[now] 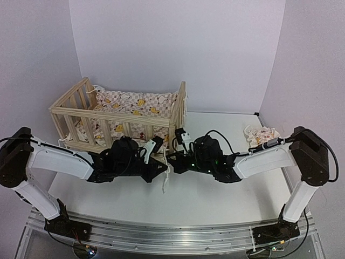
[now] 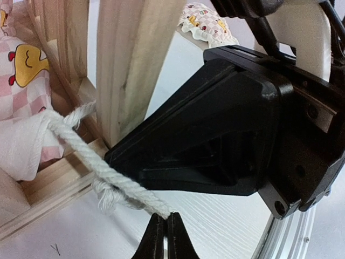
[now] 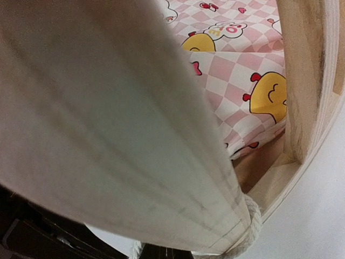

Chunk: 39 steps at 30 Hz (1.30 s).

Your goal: Set up the pet bed

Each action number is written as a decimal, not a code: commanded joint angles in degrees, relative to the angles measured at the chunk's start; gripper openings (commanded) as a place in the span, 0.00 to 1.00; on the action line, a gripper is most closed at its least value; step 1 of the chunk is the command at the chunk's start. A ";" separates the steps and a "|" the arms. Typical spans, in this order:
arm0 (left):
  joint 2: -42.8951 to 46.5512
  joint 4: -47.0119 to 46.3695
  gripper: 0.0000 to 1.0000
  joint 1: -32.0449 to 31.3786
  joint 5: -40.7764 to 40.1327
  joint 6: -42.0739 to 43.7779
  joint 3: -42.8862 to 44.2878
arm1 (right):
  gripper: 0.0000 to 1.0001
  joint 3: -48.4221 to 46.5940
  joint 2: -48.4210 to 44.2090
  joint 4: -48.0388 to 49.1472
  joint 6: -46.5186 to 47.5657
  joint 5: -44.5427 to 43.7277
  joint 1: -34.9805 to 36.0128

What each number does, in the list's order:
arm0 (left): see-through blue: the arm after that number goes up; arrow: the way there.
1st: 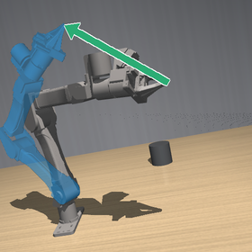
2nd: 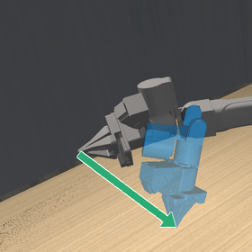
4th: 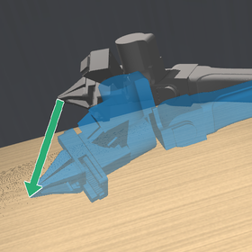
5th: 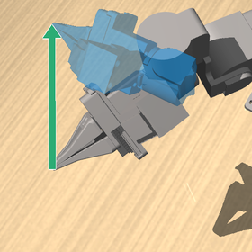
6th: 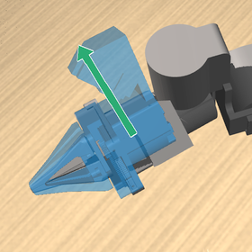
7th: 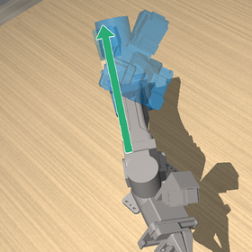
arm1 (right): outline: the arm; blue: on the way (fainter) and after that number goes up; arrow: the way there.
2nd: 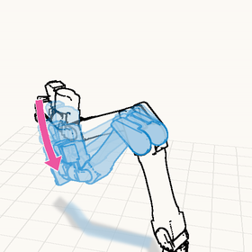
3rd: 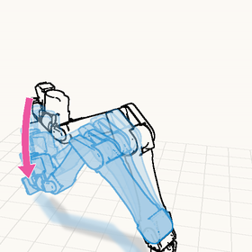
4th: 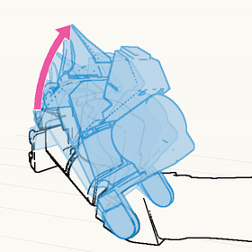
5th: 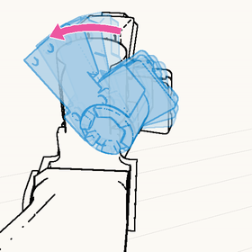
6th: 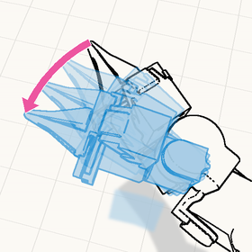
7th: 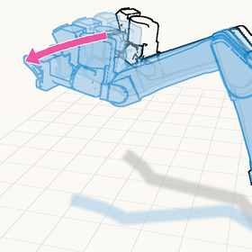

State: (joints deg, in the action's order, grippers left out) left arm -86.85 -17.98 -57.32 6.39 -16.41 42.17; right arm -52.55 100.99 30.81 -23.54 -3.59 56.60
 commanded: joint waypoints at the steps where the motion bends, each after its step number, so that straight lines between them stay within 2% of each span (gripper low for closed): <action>1: 1.27 -0.52 0.11 0.15 1.19 5.19 -0.09 | 0.00 -1.45 3.05 2.16 -0.18 7.13 0.77; 4: 2.72 2.75 0.25 0.19 1.71 9.78 0.18 | 0.00 -1.45 3.89 2.93 -0.60 7.33 0.80; 9: 7.85 11.81 0.37 0.29 3.65 19.09 0.56 | 0.00 -1.95 5.03 3.13 -0.75 7.03 0.71; 15: 20.07 16.51 0.53 0.75 14.47 30.97 -2.49 | 0.00 -2.70 6.38 3.31 -1.14 7.12 0.75; 17: 21.65 18.98 0.47 1.87 14.84 33.53 -2.32 | 0.00 -3.12 6.65 3.32 -1.24 7.30 0.80; 19: 20.32 21.57 0.30 5.02 12.41 34.10 -1.44 | 0.00 -3.31 6.81 3.35 -1.24 7.39 0.73; 21: 18.16 22.13 0.21 8.47 10.64 35.60 -1.24 | 0.00 -3.39 6.96 3.37 -1.20 7.37 0.74; 24: 15.05 19.45 0.20 10.50 5.99 38.32 -2.09 | 0.00 -3.71 7.19 3.40 -1.08 7.37 0.75; 27: 10.82 15.06 0.20 10.56 -2.12 40.29 -2.33 | 0.00 -4.06 7.35 3.38 -1.08 7.60 0.77; 29: 8.17 13.19 0.19 10.52 -4.08 40.64 -1.49 | 0.00 -4.22 7.36 3.41 -1.16 7.59 0.82; 34: 5.16 8.23 0.24 10.56 -2.03 37.05 -0.54 | 0.00 -4.14 7.07 3.53 -1.56 6.07 0.78; 39: 5.44 3.35 0.29 10.46 6.45 34.40 -3.04 | 0.00 -4.09 6.99 3.85 -1.71 5.14 0.83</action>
State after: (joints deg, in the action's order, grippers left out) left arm -82.06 -6.87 -46.70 6.48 20.59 39.96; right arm -54.70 106.50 36.64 -25.13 0.94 56.66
